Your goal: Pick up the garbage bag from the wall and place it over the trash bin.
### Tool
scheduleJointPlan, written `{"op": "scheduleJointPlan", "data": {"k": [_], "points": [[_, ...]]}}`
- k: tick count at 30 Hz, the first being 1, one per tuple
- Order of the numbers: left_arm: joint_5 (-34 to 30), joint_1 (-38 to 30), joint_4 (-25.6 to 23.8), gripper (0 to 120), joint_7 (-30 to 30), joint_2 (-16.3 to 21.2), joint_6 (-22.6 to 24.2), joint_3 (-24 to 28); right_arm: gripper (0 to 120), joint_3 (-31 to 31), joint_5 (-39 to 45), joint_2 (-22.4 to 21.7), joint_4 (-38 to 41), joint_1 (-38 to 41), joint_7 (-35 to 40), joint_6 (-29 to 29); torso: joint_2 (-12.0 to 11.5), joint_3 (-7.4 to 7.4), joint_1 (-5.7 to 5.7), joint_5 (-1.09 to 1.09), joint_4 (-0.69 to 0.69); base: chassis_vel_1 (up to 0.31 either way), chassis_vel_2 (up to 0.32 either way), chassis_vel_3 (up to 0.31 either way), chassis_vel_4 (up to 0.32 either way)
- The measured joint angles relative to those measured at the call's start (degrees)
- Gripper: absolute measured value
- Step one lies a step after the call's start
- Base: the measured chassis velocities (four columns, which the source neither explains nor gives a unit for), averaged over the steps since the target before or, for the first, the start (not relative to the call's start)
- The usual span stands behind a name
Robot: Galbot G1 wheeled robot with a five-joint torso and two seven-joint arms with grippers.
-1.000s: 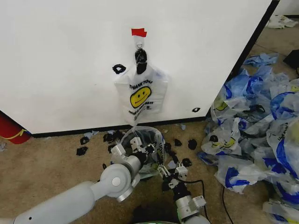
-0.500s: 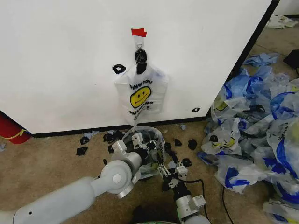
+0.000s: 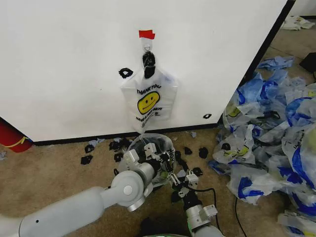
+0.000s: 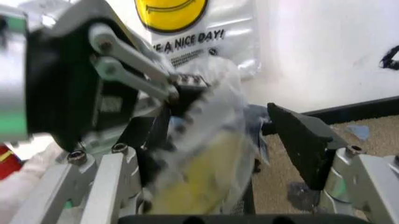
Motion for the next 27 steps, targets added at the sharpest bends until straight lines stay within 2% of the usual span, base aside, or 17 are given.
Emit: {"op": "scheduleJointPlan", "data": {"k": [12, 27], "points": [[0.2, -2.2, 1.2, 0, -0.7, -2.0, -0.8, 3.1, 59, 0.6, -0.4, -0.5, 1.1, -0.6, 0.6, -1.0, 0.0, 0.0, 0.0, 0.0, -0.01, 0.0, 0.0, 0.0, 0.0], [0.0, -2.6, 1.1, 0, -1.4, -1.6, -0.8, 3.3, 58, -0.1, -0.2, -2.6, 2.7, -0.6, 1.0, -2.2, 0.0, 0.0, 0.0, 0.0, 0.0, 0.0, 0.0, 0.0, 0.0]]}}
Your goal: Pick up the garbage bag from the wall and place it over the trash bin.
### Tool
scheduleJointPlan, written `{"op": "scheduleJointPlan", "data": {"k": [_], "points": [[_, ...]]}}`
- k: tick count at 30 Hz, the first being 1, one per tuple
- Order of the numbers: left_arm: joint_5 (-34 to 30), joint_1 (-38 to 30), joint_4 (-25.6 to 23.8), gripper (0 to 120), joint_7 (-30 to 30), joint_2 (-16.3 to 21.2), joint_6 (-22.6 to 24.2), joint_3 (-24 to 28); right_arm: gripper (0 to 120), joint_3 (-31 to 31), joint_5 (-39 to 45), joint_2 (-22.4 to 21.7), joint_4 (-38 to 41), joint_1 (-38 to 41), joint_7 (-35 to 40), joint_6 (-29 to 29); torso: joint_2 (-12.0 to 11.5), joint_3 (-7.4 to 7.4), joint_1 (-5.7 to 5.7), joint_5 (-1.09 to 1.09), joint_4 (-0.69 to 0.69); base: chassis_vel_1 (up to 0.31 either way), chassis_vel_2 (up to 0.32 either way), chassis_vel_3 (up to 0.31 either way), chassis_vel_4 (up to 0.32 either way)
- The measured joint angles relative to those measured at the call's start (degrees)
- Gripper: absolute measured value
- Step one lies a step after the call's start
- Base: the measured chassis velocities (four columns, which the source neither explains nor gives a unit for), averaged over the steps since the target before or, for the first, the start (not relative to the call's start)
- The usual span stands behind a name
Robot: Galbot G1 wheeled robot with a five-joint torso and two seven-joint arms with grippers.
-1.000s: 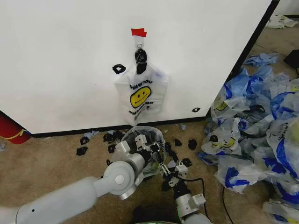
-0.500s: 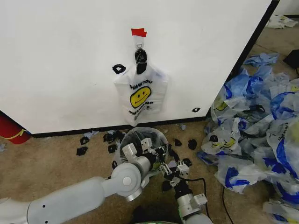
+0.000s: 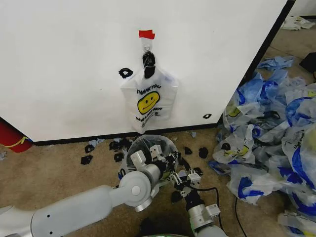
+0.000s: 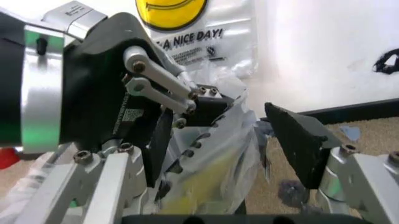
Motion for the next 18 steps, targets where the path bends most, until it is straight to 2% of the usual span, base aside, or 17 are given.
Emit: {"op": "scheduleJointPlan", "data": {"k": [6, 18], "points": [[-0.1, -0.5, 1.4, 0, 0.2, -0.7, 0.0, -0.5, 58, -0.9, 0.6, -2.2, 0.6, 0.2, 0.6, -1.0, 0.0, 0.0, 0.0, 0.01, 0.0, 0.0, 0.0, 0.0, 0.0], [0.1, -1.1, 3.0, 0, 0.9, -1.1, 0.0, -0.7, 55, -1.6, 0.9, -3.5, 1.1, 0.5, 0.6, -1.0, 0.0, 0.0, 0.0, 0.0, 0.0, 0.0, 0.0, 0.0, 0.0]]}}
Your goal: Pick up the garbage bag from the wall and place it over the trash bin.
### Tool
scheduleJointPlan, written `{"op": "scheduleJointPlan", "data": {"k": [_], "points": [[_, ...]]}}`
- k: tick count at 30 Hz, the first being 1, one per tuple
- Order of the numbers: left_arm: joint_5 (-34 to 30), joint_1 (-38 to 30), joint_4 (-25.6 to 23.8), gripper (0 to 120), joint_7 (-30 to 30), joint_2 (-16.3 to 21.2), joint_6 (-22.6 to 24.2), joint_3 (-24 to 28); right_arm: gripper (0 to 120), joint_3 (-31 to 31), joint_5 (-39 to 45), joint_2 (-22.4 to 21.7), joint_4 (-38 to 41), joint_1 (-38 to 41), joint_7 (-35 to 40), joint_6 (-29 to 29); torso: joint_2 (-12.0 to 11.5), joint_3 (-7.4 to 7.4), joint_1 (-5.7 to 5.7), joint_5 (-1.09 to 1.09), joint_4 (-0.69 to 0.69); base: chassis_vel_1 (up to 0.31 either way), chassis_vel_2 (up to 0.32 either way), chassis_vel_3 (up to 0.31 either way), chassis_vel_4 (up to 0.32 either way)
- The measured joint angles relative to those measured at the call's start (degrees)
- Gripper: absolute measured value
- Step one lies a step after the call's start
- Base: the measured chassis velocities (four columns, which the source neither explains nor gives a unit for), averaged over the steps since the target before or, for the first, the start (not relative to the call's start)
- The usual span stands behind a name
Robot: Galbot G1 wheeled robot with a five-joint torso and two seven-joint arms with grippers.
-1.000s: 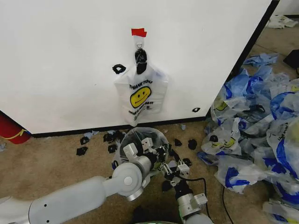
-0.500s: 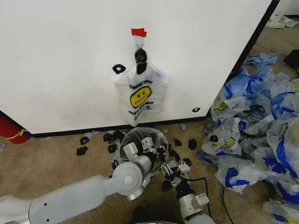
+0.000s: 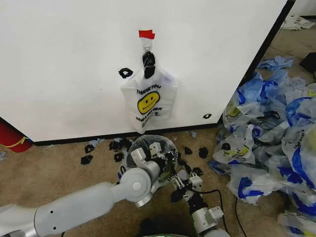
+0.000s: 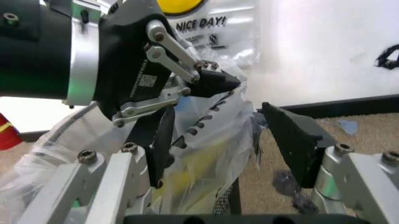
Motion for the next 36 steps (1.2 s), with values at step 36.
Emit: {"op": "scheduleJointPlan", "data": {"k": [36], "points": [[10.9, 1.0, -3.9, 0, 2.8, 4.1, 1.5, -5.9, 55, 2.0, -1.5, -0.2, 4.1, -3.5, 1.3, 0.6, 0.0, 0.0, 0.0, -0.01, 0.01, 0.0, 0.0, 0.0, 0.0]]}}
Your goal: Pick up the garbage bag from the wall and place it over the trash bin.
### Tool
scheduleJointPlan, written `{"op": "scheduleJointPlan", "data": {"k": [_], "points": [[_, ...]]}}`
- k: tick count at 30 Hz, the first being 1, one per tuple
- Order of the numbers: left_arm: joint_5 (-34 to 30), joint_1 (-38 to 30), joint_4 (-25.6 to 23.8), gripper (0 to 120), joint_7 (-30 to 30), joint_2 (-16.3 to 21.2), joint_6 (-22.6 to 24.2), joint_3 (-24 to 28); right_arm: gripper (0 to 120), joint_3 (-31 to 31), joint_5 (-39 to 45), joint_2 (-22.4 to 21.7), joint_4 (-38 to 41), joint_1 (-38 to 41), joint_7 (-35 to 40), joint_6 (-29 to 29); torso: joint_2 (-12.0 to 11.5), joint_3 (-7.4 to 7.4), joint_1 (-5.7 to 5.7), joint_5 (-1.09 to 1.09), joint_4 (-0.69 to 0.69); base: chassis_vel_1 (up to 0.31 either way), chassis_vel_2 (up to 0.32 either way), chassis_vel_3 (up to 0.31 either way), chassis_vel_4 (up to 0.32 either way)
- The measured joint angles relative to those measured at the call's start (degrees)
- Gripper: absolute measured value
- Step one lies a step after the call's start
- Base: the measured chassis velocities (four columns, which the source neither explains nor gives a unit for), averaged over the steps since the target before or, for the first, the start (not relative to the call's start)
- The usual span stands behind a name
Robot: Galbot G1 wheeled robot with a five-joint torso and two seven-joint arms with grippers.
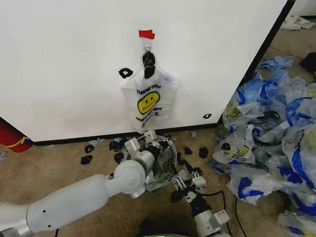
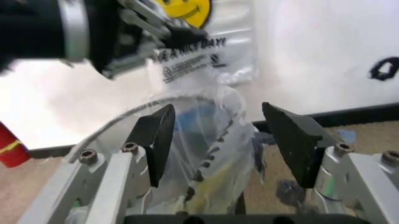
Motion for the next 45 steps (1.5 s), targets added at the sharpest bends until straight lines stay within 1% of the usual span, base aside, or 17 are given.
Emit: {"op": "scheduleJointPlan", "data": {"k": [2, 5, 6, 9, 10, 12, 13, 20, 21, 22, 25, 26, 28, 34, 39, 41, 45], "points": [[1.0, 1.1, -0.8, 4, 0.1, 0.6, 0.2, -1.1, 50, 0.1, 0.1, 0.1, 0.0, -0.4, 0.6, -0.2, 0.0, 0.0, 0.0, 0.01, 0.0, 0.0, 0.0, 0.0, 0.0], [4.4, 3.5, -2.0, 18, 1.4, 2.0, 0.6, -2.8, 45, 0.9, 0.1, -0.3, 0.7, -2.0, 0.9, -0.2, 0.0, 0.0, 0.0, 0.0, -0.01, 0.0, 0.0, 0.0, 0.0], [4.4, 3.5, -2.0, 18, 1.4, 2.0, 0.6, -2.8, 45, 0.9, 0.1, -0.3, 0.7, -2.0, 0.9, -0.2, 0.0, 0.0, 0.0, 0.0, -0.01, 0.0, 0.0, 0.0, 0.0], [7.5, 5.6, -2.3, 29, 3.2, 2.8, 0.9, -4.2, 44, 1.7, -0.4, -0.4, 1.0, -2.8, 0.5, 0.4, 0.0, 0.0, 0.0, 0.0, 0.0, 0.0, 0.0, 0.0, 0.0], [9.3, 7.0, -2.5, 36, 4.0, 3.0, 0.9, -5.0, 44, 2.0, -0.4, -0.2, 1.2, -3.1, 0.2, 0.7, 0.0, 0.0, 0.0, 0.0, -0.01, 0.0, 0.0, 0.0, 0.0], [10.8, 8.8, -2.7, 44, 4.7, 3.1, 1.0, -6.0, 44, 2.0, -0.1, 0.0, 1.4, -3.2, -1.2, 1.7, 0.0, 0.0, 0.0, 0.0, 0.0, 0.0, 0.0, 0.0, 0.0], [10.8, 8.8, -2.7, 44, 4.7, 3.1, 1.0, -6.0, 44, 2.0, -0.1, 0.0, 1.4, -3.2, -1.2, 1.7, 0.0, 0.0, 0.0, 0.0, 0.0, 0.0, 0.0, 0.0, 0.0], [13.3, 14.9, -4.1, 71, 6.1, 3.3, 1.1, -10.5, 46, 0.3, 3.7, 1.3, 0.4, -0.9, -4.3, 2.5, 0.0, 0.0, 0.0, 0.02, 0.0, 0.0, 0.0, 0.0, 0.0], [13.3, 14.9, -4.1, 71, 6.1, 3.3, 1.1, -10.5, 46, 0.3, 3.7, 1.3, 0.4, -0.9, -4.3, 2.5, 0.0, 0.0, 0.0, 0.02, 0.0, 0.0, 0.0, 0.0, 0.0], [13.3, 15.7, -4.4, 78, 6.2, 3.3, 1.1, -11.2, 46, 0.0, 4.8, 1.8, -0.1, 0.0, -4.4, 2.1, 0.0, 0.0, 0.0, 0.01, 0.0, 0.0, 0.0, 0.0, 0.0], [13.6, 16.6, -4.6, 88, 6.8, 3.3, 1.1, -12.2, 47, -0.5, 6.7, 3.2, -1.8, 2.0, -4.8, 1.7, 0.0, 0.0, 0.0, -0.01, -0.02, 0.0, 0.0, 0.0, 0.0], [13.8, 17.5, -5.1, 94, 7.1, 3.4, 1.1, -13.0, 48, -0.8, 8.2, 4.0, -2.7, 3.1, -5.1, 1.7, 0.0, 0.0, 0.0, 0.01, -0.01, 0.0, 0.0, 0.0, 0.0], [13.9, 18.8, -5.6, 97, 7.4, 3.9, 1.1, -14.4, 48, -1.4, 10.0, 4.9, -3.2, 4.1, -5.9, 1.7, 0.0, 0.0, 0.0, 0.02, 0.01, 0.0, 0.0, 0.0, 0.0], [14.5, 21.5, -5.9, 98, 8.3, 4.8, 1.1, -17.0, 48, -2.3, 11.9, 5.4, -2.5, 3.9, -6.7, 0.6, 0.0, 0.0, 0.0, 0.01, 0.0, 0.0, 0.0, 0.0, 0.0], [14.7, 22.4, -5.9, 98, 8.5, 4.6, 1.1, -17.9, 52, -2.2, 12.1, 5.3, -2.4, 3.8, -5.0, -1.4, 0.0, 0.0, 0.0, 0.01, 0.0, 0.0, 0.0, 0.0, 0.0], [14.9, 22.9, -5.9, 97, 8.8, 4.4, 1.0, -18.3, 52, -1.8, 12.6, 4.7, -1.8, 3.3, -2.9, -3.6, 0.0, 0.0, 0.0, 0.0, -0.01, 0.0, 0.0, 0.0, 0.0], [15.4, 23.9, -5.9, 97, 9.3, 4.3, 0.9, -19.0, 53, -1.2, 12.7, 4.3, -1.5, 2.7, -1.4, -4.5, 0.0, 0.0, 0.0, 0.01, -0.01, 0.0, 0.0, 0.0, 0.0]]}}
